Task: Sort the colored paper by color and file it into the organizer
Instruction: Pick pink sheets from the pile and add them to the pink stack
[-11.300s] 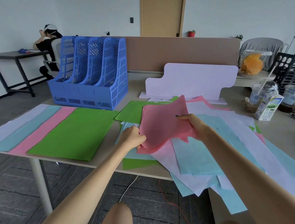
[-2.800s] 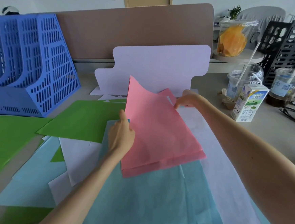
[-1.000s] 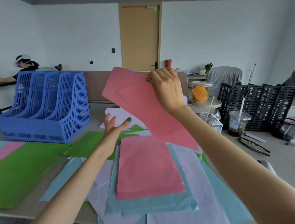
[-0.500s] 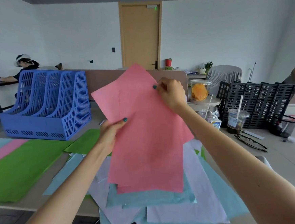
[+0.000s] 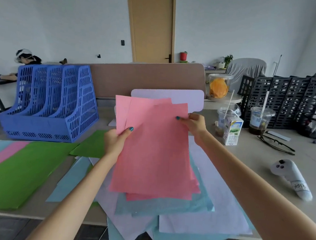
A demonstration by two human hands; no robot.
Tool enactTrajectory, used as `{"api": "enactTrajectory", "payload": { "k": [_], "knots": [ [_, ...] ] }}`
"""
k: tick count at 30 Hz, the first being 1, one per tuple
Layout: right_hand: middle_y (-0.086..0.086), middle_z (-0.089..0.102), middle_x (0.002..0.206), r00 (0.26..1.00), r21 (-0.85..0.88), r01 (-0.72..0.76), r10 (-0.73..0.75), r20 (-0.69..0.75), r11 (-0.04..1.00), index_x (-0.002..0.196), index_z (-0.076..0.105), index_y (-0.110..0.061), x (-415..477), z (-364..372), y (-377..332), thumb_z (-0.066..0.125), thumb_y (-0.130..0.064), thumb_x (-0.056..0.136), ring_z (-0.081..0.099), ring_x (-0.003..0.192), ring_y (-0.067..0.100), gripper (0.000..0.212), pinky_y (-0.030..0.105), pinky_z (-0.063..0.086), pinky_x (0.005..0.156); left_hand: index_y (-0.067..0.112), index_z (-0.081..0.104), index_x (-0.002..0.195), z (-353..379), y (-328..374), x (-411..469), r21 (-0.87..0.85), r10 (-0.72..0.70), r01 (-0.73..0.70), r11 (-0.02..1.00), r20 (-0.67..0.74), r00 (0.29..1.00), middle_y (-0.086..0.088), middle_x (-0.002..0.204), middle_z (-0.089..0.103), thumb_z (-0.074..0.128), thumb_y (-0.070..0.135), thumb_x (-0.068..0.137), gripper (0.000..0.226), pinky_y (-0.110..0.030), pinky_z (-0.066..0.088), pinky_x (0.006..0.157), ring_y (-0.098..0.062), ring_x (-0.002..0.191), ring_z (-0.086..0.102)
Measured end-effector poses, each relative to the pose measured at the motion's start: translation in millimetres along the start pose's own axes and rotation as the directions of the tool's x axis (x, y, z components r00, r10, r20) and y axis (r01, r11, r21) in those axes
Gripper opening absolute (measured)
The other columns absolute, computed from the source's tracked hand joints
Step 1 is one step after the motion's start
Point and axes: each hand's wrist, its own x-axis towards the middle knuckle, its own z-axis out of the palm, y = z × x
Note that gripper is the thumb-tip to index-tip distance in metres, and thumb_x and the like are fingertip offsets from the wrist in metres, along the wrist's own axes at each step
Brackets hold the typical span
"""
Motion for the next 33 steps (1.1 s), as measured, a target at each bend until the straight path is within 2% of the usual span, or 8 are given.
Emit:
{"api": "enactTrajectory", "payload": {
  "k": [6, 9, 12, 14, 19, 23, 28, 33],
  "knots": [
    [-0.002, 0.051, 0.061, 0.998, 0.096, -0.069, 0.068, 0.013, 0.993, 0.065, 0.053, -0.013, 4.5, 6.3, 11.4, 0.076, -0.013, 0.079, 0.048, 0.055, 0.012, 0.026, 0.014, 0.037, 0.042, 0.017, 0.031, 0.055, 0.6, -11.6, -1.7, 0.143, -0.106, 0.089, 0.986, 0.114, 0.988, 0.001, 0.054, 0.023, 0.063, 0.044, 0.088, 0.053, -0.025, 0.016, 0.048, -0.011, 0.049, 0.022],
    [-0.002, 0.044, 0.063, 0.980, 0.095, -0.197, 0.194, 0.044, 0.976, 0.066, 0.046, -0.018, 6.4, 11.0, 23.7, 0.077, -0.029, 0.076, 0.044, 0.061, 0.017, 0.034, 0.022, 0.035, 0.056, 0.020, 0.023, 0.055, 6.4, -18.8, -6.9, 0.170, -0.129, 0.109, 0.979, 0.111, 0.985, 0.004, 0.052, 0.018, 0.057, 0.043, 0.092, 0.055, -0.025, 0.013, 0.048, -0.011, 0.048, 0.018],
    [0.003, 0.066, 0.107, 0.912, 0.012, -0.384, 0.377, 0.158, 0.923, 0.111, 0.064, -0.015, 3.6, 9.6, 44.9, 0.077, -0.037, 0.060, 0.063, 0.099, 0.022, 0.057, 0.034, 0.050, 0.090, 0.020, 0.022, 0.055, 12.4, -31.1, -8.7, 0.187, -0.142, 0.120, 0.975, 0.114, 0.983, 0.004, 0.052, 0.018, 0.052, 0.042, 0.095, 0.054, -0.027, 0.012, 0.050, -0.011, 0.048, 0.018],
    [0.004, 0.067, 0.105, 0.892, -0.094, -0.394, 0.405, 0.200, 0.914, 0.115, 0.065, -0.011, -5.1, 3.9, 53.9, 0.072, -0.028, 0.068, 0.063, 0.092, 0.022, 0.051, 0.033, 0.049, 0.083, 0.019, 0.022, 0.056, 15.4, -34.5, -8.7, 0.209, -0.133, 0.108, 0.972, 0.113, 0.985, 0.003, 0.052, 0.019, 0.048, 0.040, 0.097, 0.052, -0.027, 0.012, 0.051, -0.012, 0.048, 0.018],
    [0.011, 0.064, 0.082, 0.904, -0.196, -0.343, 0.380, 0.196, 0.919, 0.101, 0.067, 0.003, -24.5, -1.0, 72.0, 0.064, -0.007, 0.081, 0.059, 0.065, 0.021, 0.023, 0.020, 0.047, 0.058, 0.017, 0.024, 0.059, 27.1, -38.9, -9.9, 0.217, -0.143, 0.119, 0.969, 0.098, 0.985, 0.001, 0.054, 0.024, 0.045, 0.030, 0.100, 0.048, -0.028, 0.014, 0.050, -0.014, 0.050, 0.021],
    [0.014, 0.065, 0.086, 0.931, -0.254, -0.241, 0.297, 0.213, 0.937, 0.089, 0.065, -0.003, -27.9, 0.8, 72.5, 0.061, 0.003, 0.079, 0.062, 0.074, 0.026, 0.012, 0.033, 0.052, 0.071, 0.013, 0.050, 0.077, 33.6, -35.9, -12.8, 0.288, -0.231, 0.175, 0.942, 0.174, 0.957, -0.001, 0.067, 0.049, 0.064, 0.024, 0.088, 0.021, -0.026, 0.027, 0.048, -0.012, 0.055, 0.041],
    [0.004, 0.041, 0.070, 0.946, -0.431, -0.201, 0.288, 0.148, 0.880, 0.083, 0.064, -0.004, -24.2, -4.1, 72.5, 0.066, -0.008, 0.078, 0.037, 0.066, 0.018, 0.008, 0.026, 0.028, 0.061, 0.004, 0.047, 0.108, 35.4, -47.0, -18.2, 0.563, -0.140, 0.008, 0.826, 0.193, 0.971, -0.013, 0.107, 0.058, 0.052, 0.012, 0.091, 0.020, -0.031, 0.040, 0.066, -0.029, 0.088, 0.056],
    [0.003, 0.036, 0.061, 0.919, -0.427, -0.292, 0.375, 0.123, 0.856, 0.067, 0.042, -0.015, -24.0, -7.5, 69.7, 0.065, -0.015, 0.079, 0.035, 0.056, 0.016, 0.026, 0.024, 0.030, 0.056, 0.000, 0.038, 0.108, 35.5, -58.6, -31.0, 0.696, -0.023, -0.180, 0.695, 0.273, 0.962, -0.021, 0.104, 0.057, 0.040, 0.003, 0.094, 0.014, -0.035, 0.037, 0.061, -0.038, 0.088, 0.058]
  ]
}}
